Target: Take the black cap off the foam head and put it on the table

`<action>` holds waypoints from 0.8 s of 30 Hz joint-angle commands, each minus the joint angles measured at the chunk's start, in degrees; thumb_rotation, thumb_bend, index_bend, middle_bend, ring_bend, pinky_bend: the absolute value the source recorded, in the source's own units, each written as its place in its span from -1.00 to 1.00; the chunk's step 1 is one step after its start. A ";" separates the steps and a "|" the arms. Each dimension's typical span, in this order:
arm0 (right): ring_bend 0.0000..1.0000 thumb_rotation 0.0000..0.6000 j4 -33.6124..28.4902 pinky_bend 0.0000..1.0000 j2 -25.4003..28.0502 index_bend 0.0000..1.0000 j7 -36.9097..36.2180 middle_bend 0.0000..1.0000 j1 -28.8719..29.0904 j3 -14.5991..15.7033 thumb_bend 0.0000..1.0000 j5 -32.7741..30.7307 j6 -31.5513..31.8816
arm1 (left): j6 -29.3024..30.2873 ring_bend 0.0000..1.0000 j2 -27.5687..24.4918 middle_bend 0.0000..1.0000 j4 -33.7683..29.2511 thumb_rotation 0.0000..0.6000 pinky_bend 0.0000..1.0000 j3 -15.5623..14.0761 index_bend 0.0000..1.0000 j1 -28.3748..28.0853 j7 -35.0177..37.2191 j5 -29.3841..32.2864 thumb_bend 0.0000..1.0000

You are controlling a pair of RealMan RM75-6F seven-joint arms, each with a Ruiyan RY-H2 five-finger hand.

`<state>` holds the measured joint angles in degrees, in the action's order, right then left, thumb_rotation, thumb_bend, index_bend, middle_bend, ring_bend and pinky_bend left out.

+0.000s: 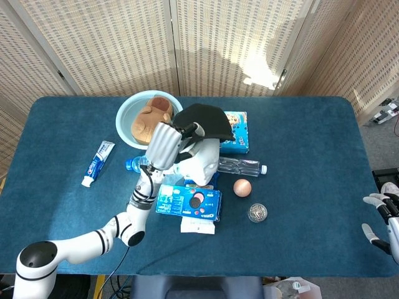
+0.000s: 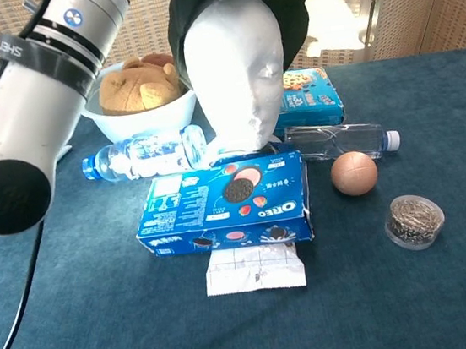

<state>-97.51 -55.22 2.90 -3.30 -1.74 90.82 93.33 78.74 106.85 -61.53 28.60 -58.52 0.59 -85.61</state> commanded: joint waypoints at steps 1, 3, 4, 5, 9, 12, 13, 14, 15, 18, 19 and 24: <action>-0.62 1.00 -0.05 -0.40 0.06 -0.35 0.01 -0.41 -0.06 0.01 -0.45 -0.03 0.04 | 0.63 1.00 -0.78 1.00 1.20 1.00 1.00 1.85 0.33 -1.09 0.72 1.37 -0.16; -0.62 1.00 -0.10 -0.40 0.12 -0.35 -0.02 -0.41 -0.15 0.00 -0.45 -0.08 0.15 | 1.17 1.00 -1.78 1.00 1.42 1.00 1.00 2.79 0.33 -1.17 1.16 2.15 -0.16; -0.62 1.00 -0.13 -0.40 0.13 -0.35 -0.01 -0.41 -0.14 0.00 -0.45 -0.07 0.14 | 1.39 1.00 -2.53 1.00 1.51 1.00 1.00 3.17 0.33 -1.11 1.33 2.52 -0.16; -0.62 1.00 -0.15 -0.40 0.14 -0.35 0.02 -0.41 -0.13 0.02 -0.45 -0.04 0.09 | 1.58 1.00 -3.13 1.00 1.57 1.00 1.00 3.36 0.33 -0.98 1.38 2.76 -0.16; -0.62 1.00 -0.45 -0.40 0.12 -0.35 0.45 -0.41 0.06 0.22 -0.45 0.47 -0.25 | 2.22 1.00 -5.93 1.00 1.59 1.00 1.00 4.03 0.33 -0.11 1.80 3.90 -0.16; -0.62 1.00 -0.68 -0.40 0.05 -0.35 0.66 -0.41 0.17 0.16 -0.45 0.62 -0.25 | 3.02 1.00 -8.22 1.00 1.15 1.00 1.00 4.36 0.33 0.99 2.83 4.63 -0.16; -0.62 1.00 -0.77 -0.40 0.07 -0.35 0.78 -0.41 0.22 0.15 -0.45 0.64 -0.33 | 3.55 1.00 -9.17 1.00 0.72 1.00 1.00 4.34 0.33 1.63 3.20 4.79 -0.16; -0.62 1.00 -0.86 -0.40 0.10 -0.35 0.85 -0.41 0.27 0.14 -0.45 0.70 -0.37 | 4.03 1.00 -9.92 1.00 0.29 1.00 1.00 4.25 0.33 2.19 3.44 4.81 -0.16; -0.62 1.00 -0.93 -0.40 0.13 -0.35 0.92 -0.41 0.31 0.14 -0.45 0.78 -0.38 | 4.51 1.00 -10.65 1.00 -0.20 1.00 1.00 4.13 0.33 2.78 3.67 4.85 -0.16; -0.62 1.00 -1.19 -0.40 0.20 -0.35 1.31 -0.41 0.55 0.10 -0.45 0.90 -0.69 | 5.77 1.00 -13.37 1.00 -2.14 1.00 1.00 3.12 0.33 4.78 4.08 4.33 -0.16; -0.62 1.00 -1.31 -0.40 0.16 -0.35 1.44 -0.41 0.67 0.10 -0.45 0.96 -0.85 | 6.39 1.00 -14.54 1.00 -2.76 1.00 1.00 2.50 0.33 5.58 3.86 3.78 -0.16; -0.62 1.00 -1.59 -0.40 -0.13 -0.35 1.74 -0.41 1.14 0.08 -0.45 1.33 -1.36 | 8.83 1.00 -19.08 1.00 -6.18 1.00 1.00 -0.49 0.33 9.44 3.94 1.56 -0.16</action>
<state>-99.09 -55.33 4.63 -2.17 -1.66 92.13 91.97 86.57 89.04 -66.63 29.23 -50.32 4.57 -83.11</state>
